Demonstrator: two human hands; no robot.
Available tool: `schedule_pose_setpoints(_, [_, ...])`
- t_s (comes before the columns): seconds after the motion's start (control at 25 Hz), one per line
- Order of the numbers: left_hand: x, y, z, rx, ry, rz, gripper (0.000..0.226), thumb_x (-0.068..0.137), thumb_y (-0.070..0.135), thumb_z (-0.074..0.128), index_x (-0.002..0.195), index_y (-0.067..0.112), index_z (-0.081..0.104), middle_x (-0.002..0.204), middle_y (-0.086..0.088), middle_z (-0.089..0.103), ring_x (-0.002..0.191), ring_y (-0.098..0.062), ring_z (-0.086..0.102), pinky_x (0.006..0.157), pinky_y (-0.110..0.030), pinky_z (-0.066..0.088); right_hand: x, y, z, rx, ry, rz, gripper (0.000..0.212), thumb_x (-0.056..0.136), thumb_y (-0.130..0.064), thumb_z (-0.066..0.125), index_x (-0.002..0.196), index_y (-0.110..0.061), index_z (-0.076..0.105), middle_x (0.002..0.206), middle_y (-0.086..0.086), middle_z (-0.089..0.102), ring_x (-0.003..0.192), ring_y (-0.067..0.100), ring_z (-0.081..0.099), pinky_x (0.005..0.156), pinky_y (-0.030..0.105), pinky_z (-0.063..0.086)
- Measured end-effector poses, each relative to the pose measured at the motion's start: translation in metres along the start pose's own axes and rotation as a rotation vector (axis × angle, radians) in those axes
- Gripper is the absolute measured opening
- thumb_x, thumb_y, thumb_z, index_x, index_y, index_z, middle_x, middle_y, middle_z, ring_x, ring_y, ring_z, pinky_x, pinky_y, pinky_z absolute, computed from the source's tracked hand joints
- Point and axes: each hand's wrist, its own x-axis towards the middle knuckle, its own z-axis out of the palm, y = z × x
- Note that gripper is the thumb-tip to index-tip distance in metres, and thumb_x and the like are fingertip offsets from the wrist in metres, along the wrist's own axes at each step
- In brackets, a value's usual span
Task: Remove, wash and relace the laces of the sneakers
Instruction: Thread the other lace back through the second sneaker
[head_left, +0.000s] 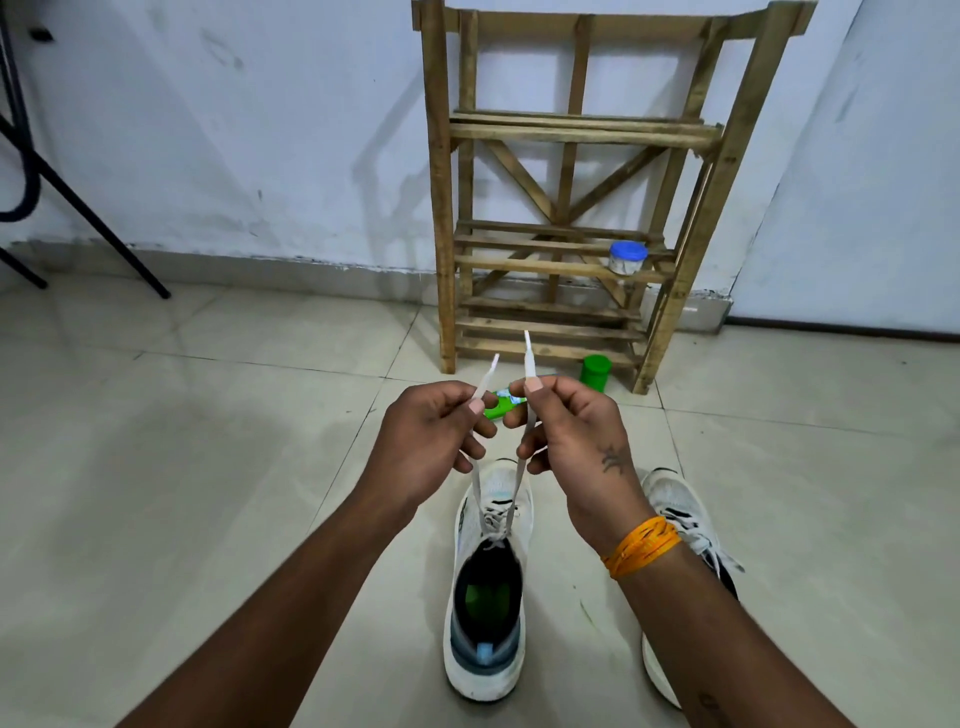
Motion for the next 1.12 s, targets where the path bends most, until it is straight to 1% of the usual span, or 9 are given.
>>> schedule_pose_setpoints(0.12, [0.001, 0.005, 0.001, 0.003, 0.023, 0.053, 0.019, 0.104, 0.014, 0.057, 0.101, 0.016, 0.075, 0.082, -0.006, 0.075, 0.065, -0.018, 0.065, 0.058, -0.031, 0.053, 0.001, -0.008, 0.002, -0.01, -0.017, -0.028, 0.014, 0.103, -0.016, 0.058, 0.105, -0.011, 0.071, 0.078, 0.004, 0.073, 0.055, 0.017, 0.055, 0.05, 0.026, 0.043])
schedule_pose_setpoints(0.2, [0.001, 0.007, 0.002, 0.016, 0.042, 0.089, 0.014, 0.103, 0.015, 0.058, 0.1, 0.013, 0.072, 0.081, -0.006, 0.075, 0.065, -0.02, 0.067, 0.058, -0.031, 0.055, 0.0, -0.01, 0.004, -0.021, -0.017, -0.06, 0.012, 0.102, -0.019, 0.061, 0.1, -0.011, 0.07, 0.078, 0.005, 0.074, 0.056, 0.017, 0.056, 0.051, 0.026, 0.044])
schedule_pose_setpoints(0.32, [0.001, 0.012, 0.004, 0.016, 0.082, 0.133, 0.007, 0.099, 0.014, 0.065, 0.098, 0.011, 0.072, 0.082, -0.005, 0.076, 0.063, -0.018, 0.069, 0.056, -0.029, 0.055, 0.0, -0.009, 0.006, -0.093, 0.041, -0.168, 0.012, 0.098, -0.023, 0.068, 0.09, -0.016, 0.075, 0.075, -0.003, 0.072, 0.062, 0.014, 0.056, 0.057, 0.029, 0.047])
schedule_pose_setpoints(0.4, [0.001, 0.018, 0.006, 0.006, 0.125, 0.151, 0.004, 0.094, 0.012, 0.072, 0.096, 0.012, 0.076, 0.081, -0.004, 0.076, 0.061, -0.015, 0.07, 0.055, -0.027, 0.055, 0.002, -0.007, 0.007, -0.117, 0.077, -0.209, 0.007, 0.096, -0.02, 0.072, 0.093, -0.021, 0.077, 0.079, -0.006, 0.073, 0.067, 0.012, 0.056, 0.062, 0.032, 0.048])
schedule_pose_setpoints(0.52, [0.001, 0.025, 0.007, -0.018, 0.164, 0.187, 0.006, 0.089, 0.011, 0.077, 0.088, 0.017, 0.076, 0.075, -0.002, 0.076, 0.06, -0.015, 0.07, 0.053, -0.025, 0.055, 0.004, -0.007, 0.007, -0.096, 0.093, -0.216, 0.005, 0.095, -0.018, 0.072, 0.094, -0.02, 0.077, 0.081, 0.001, 0.074, 0.067, 0.014, 0.056, 0.062, 0.031, 0.047])
schedule_pose_setpoints(0.68, [0.002, 0.029, 0.008, 0.017, 0.15, 0.237, 0.006, 0.092, 0.013, 0.075, 0.089, 0.017, 0.077, 0.073, 0.002, 0.075, 0.06, -0.017, 0.07, 0.052, -0.026, 0.054, 0.003, -0.009, 0.006, -0.133, 0.104, -0.254, 0.009, 0.095, -0.025, 0.073, 0.089, -0.024, 0.079, 0.076, -0.009, 0.073, 0.067, 0.011, 0.055, 0.062, 0.032, 0.049])
schedule_pose_setpoints(0.84, [0.005, 0.031, 0.008, 0.065, 0.169, 0.258, 0.005, 0.093, 0.015, 0.075, 0.09, 0.019, 0.078, 0.075, 0.004, 0.076, 0.059, -0.014, 0.07, 0.051, -0.028, 0.055, 0.008, -0.011, 0.004, -0.125, 0.1, -0.277, 0.008, 0.094, -0.024, 0.075, 0.089, -0.025, 0.081, 0.076, -0.012, 0.073, 0.064, 0.007, 0.052, 0.062, 0.03, 0.044])
schedule_pose_setpoints(1.0, [0.007, 0.033, 0.009, 0.069, 0.168, 0.274, 0.008, 0.092, 0.014, 0.075, 0.088, 0.02, 0.079, 0.076, 0.004, 0.076, 0.061, -0.012, 0.071, 0.052, -0.022, 0.053, 0.009, -0.011, 0.004, -0.123, 0.09, -0.288, 0.01, 0.093, -0.023, 0.075, 0.087, -0.028, 0.08, 0.078, -0.012, 0.073, 0.064, 0.006, 0.053, 0.062, 0.03, 0.044])
schedule_pose_setpoints(1.12, [0.008, 0.026, 0.008, 0.06, 0.152, 0.218, 0.005, 0.094, 0.015, 0.074, 0.09, 0.017, 0.077, 0.077, 0.001, 0.076, 0.061, -0.02, 0.074, 0.049, -0.032, 0.056, 0.009, -0.002, 0.001, -0.136, 0.095, -0.268, 0.008, 0.094, -0.025, 0.074, 0.087, -0.027, 0.079, 0.079, -0.009, 0.074, 0.067, 0.009, 0.056, 0.061, 0.032, 0.048])
